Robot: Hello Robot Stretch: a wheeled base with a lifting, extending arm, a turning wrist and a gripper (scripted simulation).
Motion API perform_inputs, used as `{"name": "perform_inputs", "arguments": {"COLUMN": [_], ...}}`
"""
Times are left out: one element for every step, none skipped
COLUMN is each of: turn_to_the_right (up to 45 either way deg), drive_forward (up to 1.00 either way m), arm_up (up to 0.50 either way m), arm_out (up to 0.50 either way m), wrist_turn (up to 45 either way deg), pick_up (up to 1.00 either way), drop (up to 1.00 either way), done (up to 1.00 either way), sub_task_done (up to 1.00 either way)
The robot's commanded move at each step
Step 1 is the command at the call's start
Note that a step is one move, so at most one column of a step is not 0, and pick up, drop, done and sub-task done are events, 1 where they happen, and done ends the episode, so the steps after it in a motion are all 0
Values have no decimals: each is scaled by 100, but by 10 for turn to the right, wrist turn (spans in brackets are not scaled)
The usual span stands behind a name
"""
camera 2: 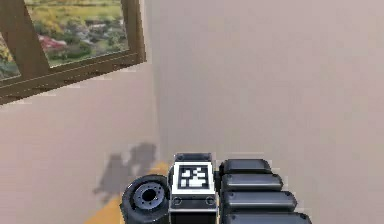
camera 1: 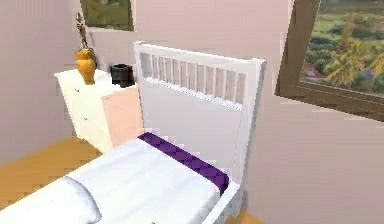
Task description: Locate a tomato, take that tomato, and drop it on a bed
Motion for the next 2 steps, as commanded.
{"name": "perform_inputs", "arguments": {"turn_to_the_right": [-450,-330], "drive_forward": [0,0], "arm_up": [0,0], "arm_out": [0,0], "wrist_turn": [0,0], "pick_up": [0,0], "drop": [0,0], "done": [0,0], "sub_task_done": [0,0]}}
